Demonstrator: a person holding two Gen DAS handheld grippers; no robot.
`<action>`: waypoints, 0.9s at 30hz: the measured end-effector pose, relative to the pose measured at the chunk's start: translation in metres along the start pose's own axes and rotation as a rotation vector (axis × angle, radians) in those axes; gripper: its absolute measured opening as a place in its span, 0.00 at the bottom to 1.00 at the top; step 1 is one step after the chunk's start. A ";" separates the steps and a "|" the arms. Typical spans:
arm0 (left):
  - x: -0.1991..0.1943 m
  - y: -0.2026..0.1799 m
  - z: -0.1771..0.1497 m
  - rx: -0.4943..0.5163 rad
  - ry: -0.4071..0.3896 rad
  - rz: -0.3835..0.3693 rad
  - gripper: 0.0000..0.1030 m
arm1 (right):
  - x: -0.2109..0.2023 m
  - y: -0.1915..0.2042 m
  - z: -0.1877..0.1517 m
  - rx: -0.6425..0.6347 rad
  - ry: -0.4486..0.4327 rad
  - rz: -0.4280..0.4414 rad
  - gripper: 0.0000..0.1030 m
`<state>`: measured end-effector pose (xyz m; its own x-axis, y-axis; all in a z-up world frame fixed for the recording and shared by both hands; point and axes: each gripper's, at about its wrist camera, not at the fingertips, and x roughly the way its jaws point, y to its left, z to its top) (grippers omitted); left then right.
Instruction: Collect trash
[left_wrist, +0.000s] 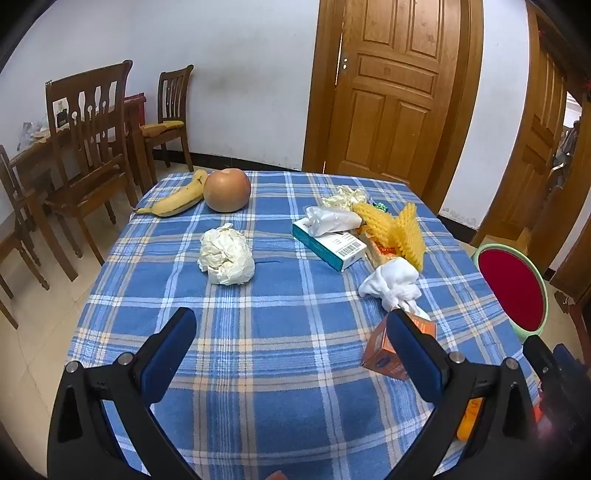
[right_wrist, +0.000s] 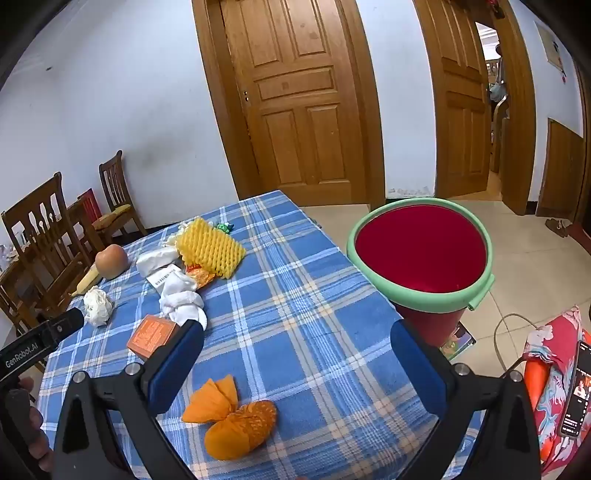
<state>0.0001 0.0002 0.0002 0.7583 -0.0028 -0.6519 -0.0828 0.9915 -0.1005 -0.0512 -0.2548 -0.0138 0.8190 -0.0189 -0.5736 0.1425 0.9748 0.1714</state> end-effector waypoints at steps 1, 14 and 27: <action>0.000 0.000 0.000 0.000 -0.003 -0.001 0.98 | 0.000 0.000 0.000 0.000 0.000 -0.001 1.00; 0.000 -0.001 0.000 0.010 0.001 0.010 0.98 | 0.001 0.000 0.000 0.005 0.001 0.002 1.00; 0.000 -0.002 0.000 0.012 0.003 0.013 0.98 | 0.002 0.000 0.000 0.008 0.005 0.004 1.00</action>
<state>0.0002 -0.0013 0.0007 0.7550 0.0094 -0.6557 -0.0843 0.9930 -0.0829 -0.0493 -0.2550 -0.0150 0.8167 -0.0143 -0.5769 0.1442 0.9730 0.1800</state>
